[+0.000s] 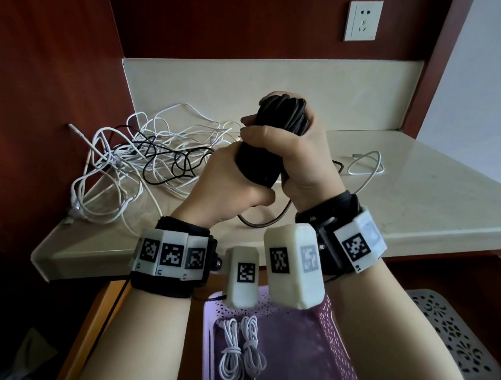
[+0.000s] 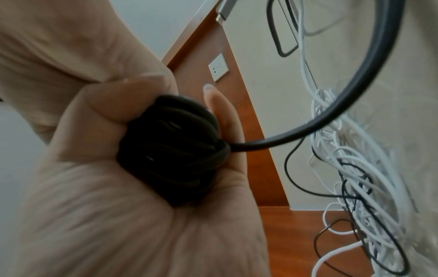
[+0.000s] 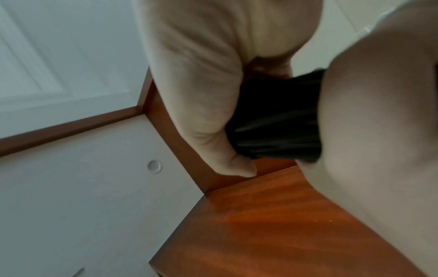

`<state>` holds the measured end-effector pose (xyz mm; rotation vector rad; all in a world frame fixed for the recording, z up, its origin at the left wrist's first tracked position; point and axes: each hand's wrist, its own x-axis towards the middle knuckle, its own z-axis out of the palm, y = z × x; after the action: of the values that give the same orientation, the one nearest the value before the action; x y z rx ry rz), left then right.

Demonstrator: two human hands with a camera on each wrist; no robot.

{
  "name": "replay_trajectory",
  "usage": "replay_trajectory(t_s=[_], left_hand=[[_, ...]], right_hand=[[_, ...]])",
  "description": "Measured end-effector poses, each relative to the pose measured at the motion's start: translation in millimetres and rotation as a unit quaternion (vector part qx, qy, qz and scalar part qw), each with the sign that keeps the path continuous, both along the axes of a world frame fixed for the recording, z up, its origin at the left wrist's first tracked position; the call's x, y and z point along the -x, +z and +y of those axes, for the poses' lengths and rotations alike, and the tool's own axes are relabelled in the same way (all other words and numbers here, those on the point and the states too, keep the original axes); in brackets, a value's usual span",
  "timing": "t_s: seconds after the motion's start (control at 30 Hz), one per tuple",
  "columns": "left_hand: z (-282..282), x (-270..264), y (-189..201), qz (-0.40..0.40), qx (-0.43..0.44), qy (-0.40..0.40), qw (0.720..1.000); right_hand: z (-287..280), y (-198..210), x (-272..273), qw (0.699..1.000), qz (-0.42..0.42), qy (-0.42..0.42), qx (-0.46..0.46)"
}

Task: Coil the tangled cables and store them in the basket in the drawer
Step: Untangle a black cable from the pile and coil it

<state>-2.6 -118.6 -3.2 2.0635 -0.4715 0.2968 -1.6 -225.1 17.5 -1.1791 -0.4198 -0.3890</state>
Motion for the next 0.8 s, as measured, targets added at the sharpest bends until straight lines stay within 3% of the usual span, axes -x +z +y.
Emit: replay_trajectory(t_s=[0.47,0.7,0.8], left_hand=[[16,12,9,-0.008,-0.147,-0.007,0.989],[14,13,9,-0.016,-0.082,-0.047,0.995],[9,15,7,-0.008,-0.065,-0.087,0.994]], right_hand=[[10,-3,2,0.995,0.095,0.011,-0.026],[-4,1,6,0.999,0.035,0.017,0.034],[-12,2,8,0.998,-0.014,0.054,0.017]])
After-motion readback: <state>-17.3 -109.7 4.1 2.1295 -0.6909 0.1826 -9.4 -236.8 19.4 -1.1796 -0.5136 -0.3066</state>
